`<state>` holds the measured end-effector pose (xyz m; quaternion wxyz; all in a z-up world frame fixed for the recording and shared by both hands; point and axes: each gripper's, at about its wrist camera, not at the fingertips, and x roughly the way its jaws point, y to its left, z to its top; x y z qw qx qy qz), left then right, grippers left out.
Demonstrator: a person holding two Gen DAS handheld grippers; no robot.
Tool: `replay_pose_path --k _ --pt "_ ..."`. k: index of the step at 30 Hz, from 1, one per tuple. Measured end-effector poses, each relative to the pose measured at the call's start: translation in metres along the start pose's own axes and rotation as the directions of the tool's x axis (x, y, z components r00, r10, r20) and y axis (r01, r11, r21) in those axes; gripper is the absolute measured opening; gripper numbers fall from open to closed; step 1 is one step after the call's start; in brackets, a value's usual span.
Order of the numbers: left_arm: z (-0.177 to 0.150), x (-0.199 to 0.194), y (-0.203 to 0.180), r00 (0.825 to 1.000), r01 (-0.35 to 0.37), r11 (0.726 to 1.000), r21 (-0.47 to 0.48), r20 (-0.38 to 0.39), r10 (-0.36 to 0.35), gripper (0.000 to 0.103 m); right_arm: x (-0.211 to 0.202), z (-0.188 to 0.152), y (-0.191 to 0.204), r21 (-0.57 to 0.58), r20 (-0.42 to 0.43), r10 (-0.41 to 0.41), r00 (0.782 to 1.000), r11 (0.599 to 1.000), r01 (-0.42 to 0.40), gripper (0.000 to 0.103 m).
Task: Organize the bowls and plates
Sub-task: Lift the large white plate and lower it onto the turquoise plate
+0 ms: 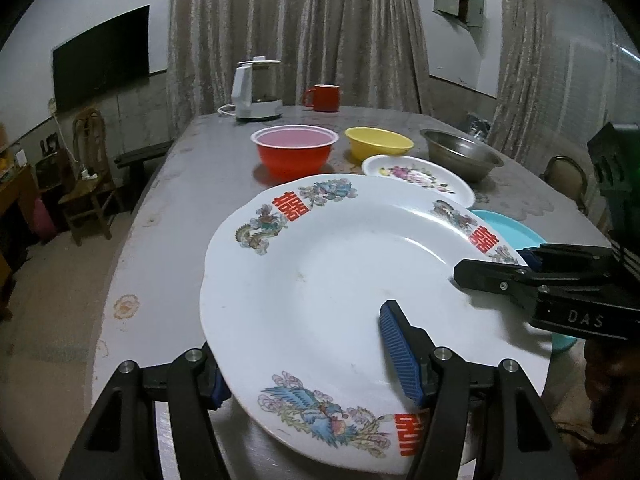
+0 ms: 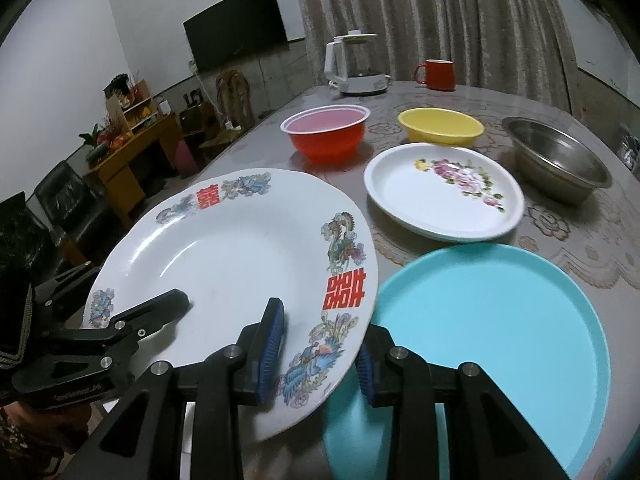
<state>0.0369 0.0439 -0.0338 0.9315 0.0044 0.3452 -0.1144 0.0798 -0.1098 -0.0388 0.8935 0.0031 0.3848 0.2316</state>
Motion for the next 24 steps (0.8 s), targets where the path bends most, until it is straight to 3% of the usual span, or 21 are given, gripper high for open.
replay_pose_path --k 11,24 --pt "0.005 -0.002 -0.048 0.994 0.107 0.993 0.051 -0.01 -0.106 0.066 -0.053 -0.023 -0.027 0.081 0.033 -0.051 0.998 0.996 0.048 0.032" --pt "0.018 0.026 -0.116 0.972 0.223 0.969 0.103 -0.103 -0.213 0.066 -0.097 -0.049 -0.084 0.219 0.034 -0.149 0.988 0.966 0.138 0.032"
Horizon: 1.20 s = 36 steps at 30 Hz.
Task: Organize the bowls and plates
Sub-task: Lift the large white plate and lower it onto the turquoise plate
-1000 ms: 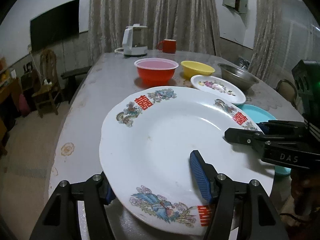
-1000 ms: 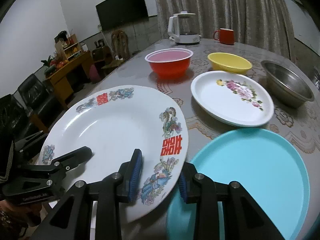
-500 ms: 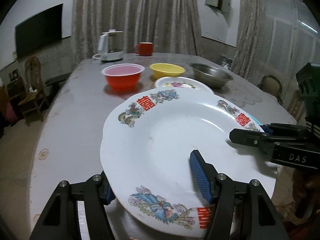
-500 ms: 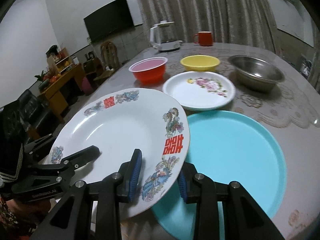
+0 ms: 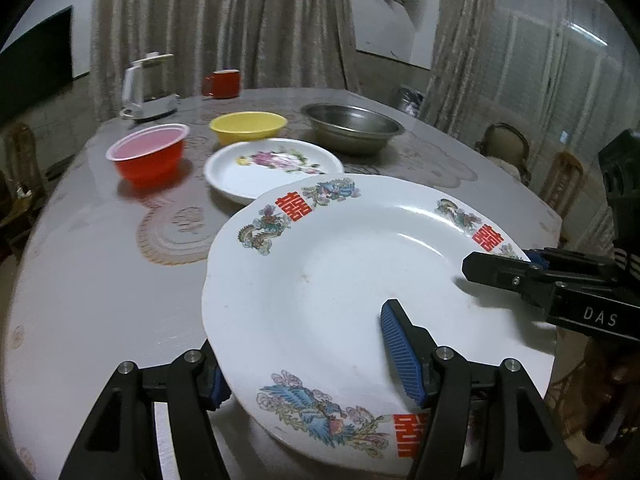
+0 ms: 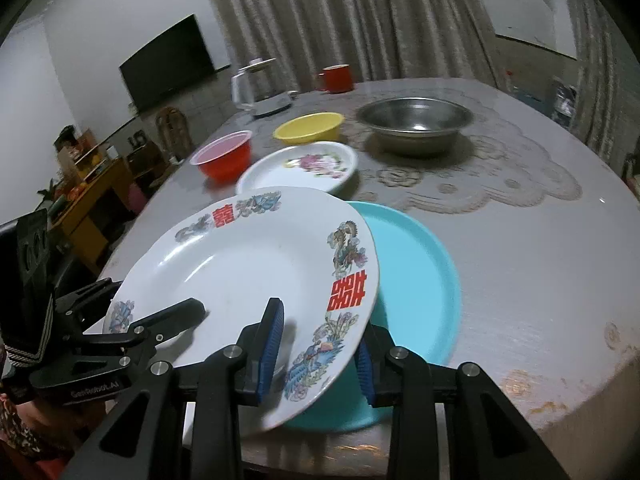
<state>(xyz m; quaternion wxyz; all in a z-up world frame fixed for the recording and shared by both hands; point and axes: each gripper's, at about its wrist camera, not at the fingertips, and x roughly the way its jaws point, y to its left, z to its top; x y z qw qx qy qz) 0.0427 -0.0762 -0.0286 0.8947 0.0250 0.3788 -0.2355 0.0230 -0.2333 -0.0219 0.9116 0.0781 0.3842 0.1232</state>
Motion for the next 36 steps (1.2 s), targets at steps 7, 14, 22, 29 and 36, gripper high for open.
replay_pose_path --k 7,14,22,29,36 --pt "0.005 0.022 -0.014 0.999 0.009 1.0 0.019 -0.053 -0.008 0.067 -0.004 -0.001 -0.026 0.052 0.003 -0.047 0.999 0.998 0.047 0.032" --pt "0.006 0.031 -0.025 0.996 -0.052 0.991 0.122 -0.06 0.06 0.068 0.002 -0.003 -0.042 0.083 -0.002 -0.078 0.997 0.993 0.078 0.033" --pt "0.003 0.026 -0.028 0.997 -0.045 0.99 0.137 -0.064 0.054 0.068 0.009 -0.006 -0.047 0.091 -0.023 -0.082 0.996 0.992 0.084 0.035" --pt "0.002 0.023 -0.015 0.995 -0.046 0.995 0.087 -0.081 0.053 0.07 0.013 -0.009 -0.04 0.066 -0.03 -0.077 0.997 0.995 0.079 0.04" --pt "0.0 0.015 -0.006 0.996 -0.045 0.998 0.048 -0.076 0.048 0.075 0.004 -0.009 -0.046 0.1 -0.022 -0.054 0.998 0.993 0.056 0.04"
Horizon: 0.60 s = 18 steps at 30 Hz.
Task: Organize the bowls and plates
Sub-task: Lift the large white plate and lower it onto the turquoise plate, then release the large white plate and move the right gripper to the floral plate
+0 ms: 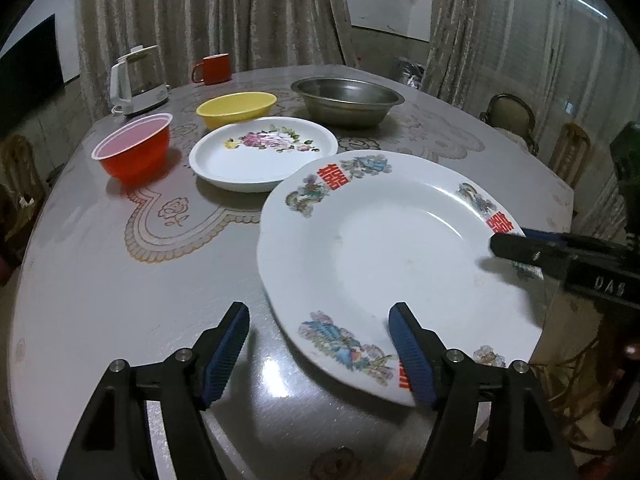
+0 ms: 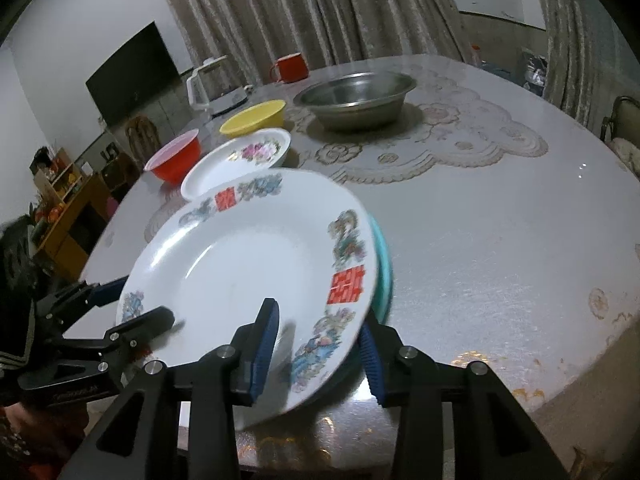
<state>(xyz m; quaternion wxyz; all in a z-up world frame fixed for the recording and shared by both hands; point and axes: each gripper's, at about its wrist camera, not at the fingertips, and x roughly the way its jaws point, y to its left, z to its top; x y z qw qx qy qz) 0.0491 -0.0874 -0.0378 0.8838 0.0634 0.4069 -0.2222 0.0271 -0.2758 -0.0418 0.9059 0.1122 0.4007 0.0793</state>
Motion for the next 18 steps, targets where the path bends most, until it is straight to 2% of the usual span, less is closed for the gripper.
replay_pose_path --k 2,6,9,11,18 --pt "-0.001 -0.002 0.003 1.0 -0.001 1.0 -0.02 -0.002 0.001 0.078 -0.008 0.002 -0.003 0.005 0.024 -0.015 1.0 1.0 0.015 0.04" --pt "-0.002 -0.004 0.009 1.0 0.017 0.999 -0.05 -0.006 -0.017 0.079 -0.021 0.008 -0.004 0.003 0.073 -0.038 0.997 0.999 0.038 0.04" --pt "-0.003 -0.006 0.014 0.999 0.034 0.996 -0.077 -0.009 -0.035 0.082 -0.021 0.01 -0.003 0.008 0.077 -0.038 0.996 0.999 0.037 0.04" --pt "-0.003 -0.008 0.019 0.999 0.037 0.994 -0.101 -0.009 -0.038 0.088 -0.018 0.01 -0.001 0.003 0.071 -0.036 0.997 0.999 0.036 0.04" --pt "0.0 -0.018 0.04 0.999 0.037 0.983 -0.177 0.016 -0.035 0.089 -0.011 0.015 0.005 -0.008 0.062 -0.031 0.998 0.999 0.032 0.043"
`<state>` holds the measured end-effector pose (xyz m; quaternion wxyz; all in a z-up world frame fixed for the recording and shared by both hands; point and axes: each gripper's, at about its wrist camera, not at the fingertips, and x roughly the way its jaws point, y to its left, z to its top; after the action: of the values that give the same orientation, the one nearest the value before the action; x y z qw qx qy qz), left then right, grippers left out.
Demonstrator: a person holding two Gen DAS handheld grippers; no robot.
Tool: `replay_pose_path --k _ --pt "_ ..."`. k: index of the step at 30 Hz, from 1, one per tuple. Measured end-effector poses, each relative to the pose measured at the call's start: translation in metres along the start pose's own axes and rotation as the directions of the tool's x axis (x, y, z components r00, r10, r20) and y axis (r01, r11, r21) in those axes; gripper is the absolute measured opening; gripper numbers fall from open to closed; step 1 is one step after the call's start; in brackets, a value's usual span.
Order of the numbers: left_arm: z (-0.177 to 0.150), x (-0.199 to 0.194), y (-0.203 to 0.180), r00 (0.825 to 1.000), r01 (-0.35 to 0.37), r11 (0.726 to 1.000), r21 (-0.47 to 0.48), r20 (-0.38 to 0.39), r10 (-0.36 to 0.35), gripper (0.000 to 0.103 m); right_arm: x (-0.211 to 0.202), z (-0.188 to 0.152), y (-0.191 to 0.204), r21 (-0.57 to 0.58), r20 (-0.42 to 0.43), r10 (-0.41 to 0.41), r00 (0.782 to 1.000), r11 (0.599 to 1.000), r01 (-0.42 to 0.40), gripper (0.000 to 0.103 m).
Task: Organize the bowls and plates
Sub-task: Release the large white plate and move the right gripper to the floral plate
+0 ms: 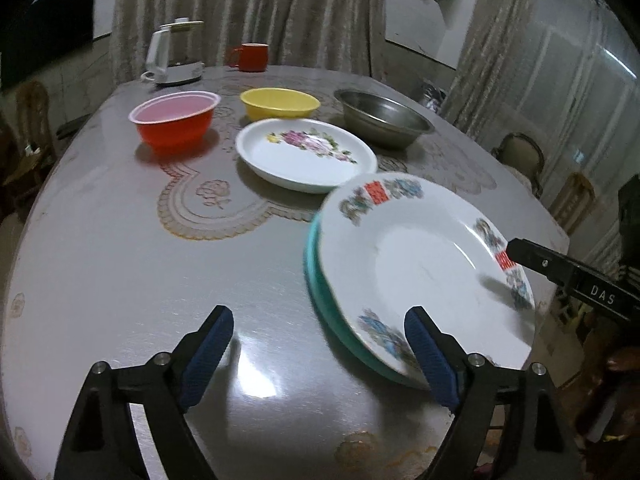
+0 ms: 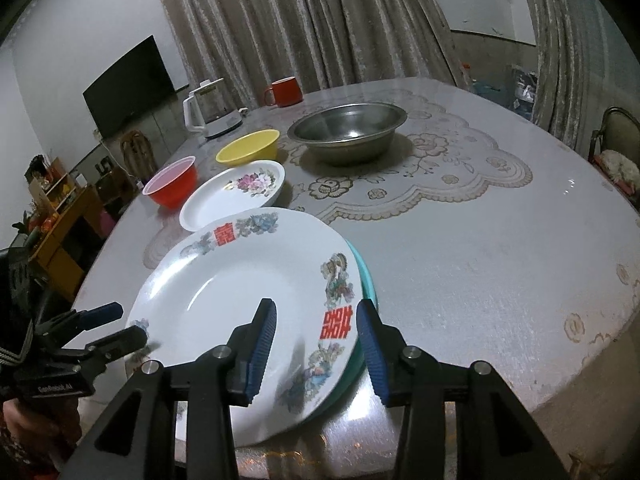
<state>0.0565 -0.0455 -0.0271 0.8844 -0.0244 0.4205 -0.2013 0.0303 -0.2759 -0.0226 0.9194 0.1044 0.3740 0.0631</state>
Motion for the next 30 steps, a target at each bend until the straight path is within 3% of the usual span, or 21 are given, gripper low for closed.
replay_pose_path --k 8,16,20,30 --pt "0.026 -0.004 0.034 1.0 -0.023 0.994 -0.104 0.012 0.024 0.092 0.009 0.032 0.001 -0.024 -0.006 0.008 1.0 1.0 -0.008 0.043" --pt "0.058 0.009 0.062 0.999 0.033 0.97 -0.241 0.021 -0.029 0.093 0.041 0.072 0.002 -0.039 -0.06 0.073 0.996 0.996 -0.076 0.043" --pt "0.075 0.031 0.066 0.999 0.044 0.968 -0.246 -0.014 -0.049 0.078 0.073 0.097 0.006 -0.055 -0.135 0.144 0.98 0.987 -0.153 0.04" --pt "0.1 0.075 0.074 0.994 0.066 0.952 -0.3 -0.064 -0.089 0.079 0.15 0.13 0.011 -0.054 -0.306 0.176 0.936 0.978 -0.201 0.04"
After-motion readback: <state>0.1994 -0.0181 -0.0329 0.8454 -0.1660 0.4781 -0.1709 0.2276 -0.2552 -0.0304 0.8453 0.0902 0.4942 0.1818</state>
